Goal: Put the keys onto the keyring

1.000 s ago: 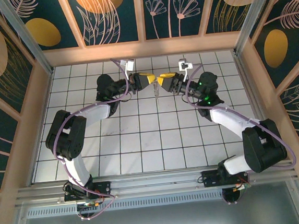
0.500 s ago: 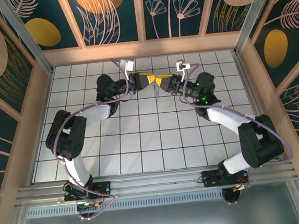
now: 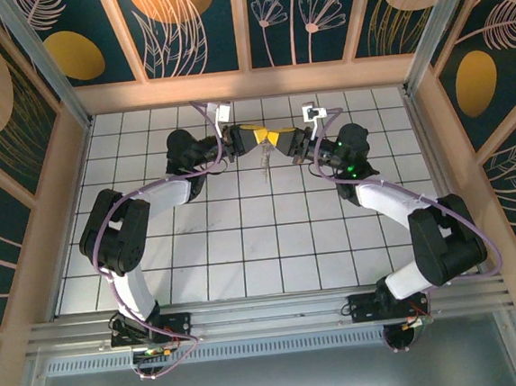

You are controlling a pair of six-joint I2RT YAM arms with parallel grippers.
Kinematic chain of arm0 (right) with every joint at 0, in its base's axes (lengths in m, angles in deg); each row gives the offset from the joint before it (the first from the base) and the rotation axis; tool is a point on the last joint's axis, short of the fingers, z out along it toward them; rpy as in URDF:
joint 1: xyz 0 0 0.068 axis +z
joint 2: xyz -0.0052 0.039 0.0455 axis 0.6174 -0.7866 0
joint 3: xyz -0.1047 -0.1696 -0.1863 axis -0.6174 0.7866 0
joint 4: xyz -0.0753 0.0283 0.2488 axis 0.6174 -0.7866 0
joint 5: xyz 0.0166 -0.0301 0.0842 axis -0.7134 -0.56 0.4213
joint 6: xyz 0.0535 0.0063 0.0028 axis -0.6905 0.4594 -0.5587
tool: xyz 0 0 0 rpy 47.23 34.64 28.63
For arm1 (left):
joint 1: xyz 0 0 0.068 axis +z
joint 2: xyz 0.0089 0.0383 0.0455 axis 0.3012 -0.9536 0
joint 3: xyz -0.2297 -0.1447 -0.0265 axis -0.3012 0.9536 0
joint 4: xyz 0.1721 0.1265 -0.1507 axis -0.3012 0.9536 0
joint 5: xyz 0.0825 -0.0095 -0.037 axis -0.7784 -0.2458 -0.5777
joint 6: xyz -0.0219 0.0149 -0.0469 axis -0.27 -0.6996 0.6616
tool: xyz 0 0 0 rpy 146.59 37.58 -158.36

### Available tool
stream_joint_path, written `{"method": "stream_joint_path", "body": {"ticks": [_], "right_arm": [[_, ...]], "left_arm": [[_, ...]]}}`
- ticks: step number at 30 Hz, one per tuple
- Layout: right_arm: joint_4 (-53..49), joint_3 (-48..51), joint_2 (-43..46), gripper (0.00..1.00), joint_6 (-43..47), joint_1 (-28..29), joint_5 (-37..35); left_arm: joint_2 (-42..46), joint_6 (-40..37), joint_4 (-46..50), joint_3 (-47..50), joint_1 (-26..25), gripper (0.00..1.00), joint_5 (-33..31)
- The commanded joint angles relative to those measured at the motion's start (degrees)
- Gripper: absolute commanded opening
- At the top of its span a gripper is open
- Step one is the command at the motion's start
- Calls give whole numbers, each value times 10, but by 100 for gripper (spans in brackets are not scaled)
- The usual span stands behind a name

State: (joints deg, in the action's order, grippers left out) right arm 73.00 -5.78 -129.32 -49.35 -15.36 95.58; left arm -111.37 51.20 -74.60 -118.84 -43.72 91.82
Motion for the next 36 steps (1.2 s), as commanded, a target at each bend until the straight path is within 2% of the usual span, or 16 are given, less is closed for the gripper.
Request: {"method": "stream_joint_path", "body": {"ticks": [1, 2, 5, 9, 14, 19, 24, 29, 36], "right_arm": [[27, -24, -4, 0, 0, 1, 6], [21, -25, -5, 0, 2, 0, 4], [2, -30, -6, 0, 12, -9, 5], [-17, -39, -20, 0, 14, -32, 19], [-38, -60, -36, 0, 8, -61, 48], [-131, -107, -39, 0, 55, -81, 77], [-244, -168, -66, 0, 119, -89, 120], [-325, -211, -105, 0, 169, -92, 147], [-408, -258, -154, 0, 226, -92, 178]], "left_arm": [[-6, 5, -21, -8, -4, 0, -5], [-6, -1, -10, -11, -4, 1, -10], [-5, -23, 24, -23, -3, 16, -24], [-8, -53, 81, -51, 5, 23, -33], [-16, -55, 111, -89, 21, 26, -28], [-20, -97, 189, -125, 33, 29, -8], [-34, -156, 281, -164, 37, 30, 28], [-44, -280, 431, -203, 43, 30, 58], [-61, -342, 505, -216, 60, 31, 74]]}}
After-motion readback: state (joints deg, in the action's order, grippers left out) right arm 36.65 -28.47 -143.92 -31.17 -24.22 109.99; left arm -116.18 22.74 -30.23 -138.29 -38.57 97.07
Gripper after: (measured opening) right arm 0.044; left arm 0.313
